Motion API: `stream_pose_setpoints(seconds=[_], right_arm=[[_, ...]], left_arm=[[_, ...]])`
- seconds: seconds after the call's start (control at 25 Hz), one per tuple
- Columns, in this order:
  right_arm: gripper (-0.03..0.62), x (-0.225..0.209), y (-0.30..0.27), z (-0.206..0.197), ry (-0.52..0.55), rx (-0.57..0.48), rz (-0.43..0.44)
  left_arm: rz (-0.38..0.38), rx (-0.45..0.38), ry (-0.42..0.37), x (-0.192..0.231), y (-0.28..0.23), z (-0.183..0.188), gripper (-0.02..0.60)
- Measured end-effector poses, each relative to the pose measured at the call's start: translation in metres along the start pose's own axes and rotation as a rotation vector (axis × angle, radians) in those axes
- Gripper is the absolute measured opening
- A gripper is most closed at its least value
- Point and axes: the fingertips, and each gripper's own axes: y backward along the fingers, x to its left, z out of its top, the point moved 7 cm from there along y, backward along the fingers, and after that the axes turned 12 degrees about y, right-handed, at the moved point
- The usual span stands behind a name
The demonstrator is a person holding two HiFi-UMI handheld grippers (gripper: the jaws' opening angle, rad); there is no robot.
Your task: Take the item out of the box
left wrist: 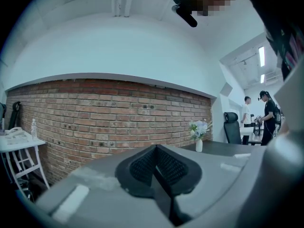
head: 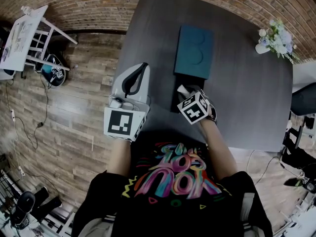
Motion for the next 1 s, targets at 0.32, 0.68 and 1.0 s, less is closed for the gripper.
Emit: stream_pose_setpoints(seconds=[0.32, 0.68, 1.0], right_arm=[[0.126, -0.007, 0.018, 0.001, -0.035, -0.074, -0.034], [0.126, -0.015, 0.05, 0.009, -0.102, -0.174, -0.087], [0.126, -0.031, 0.099, 0.024, -0.141, -0.309, -0.17]], left_arm=[[-0.023, -0.004, -0.035, -0.001, -0.002, 0.001, 0.002], [-0.061, 0.003, -0.054, -0.009, -0.009, 0.003, 0.002], [-0.103, 0.025, -0.058, -0.019, -0.017, 0.003, 0.002]])
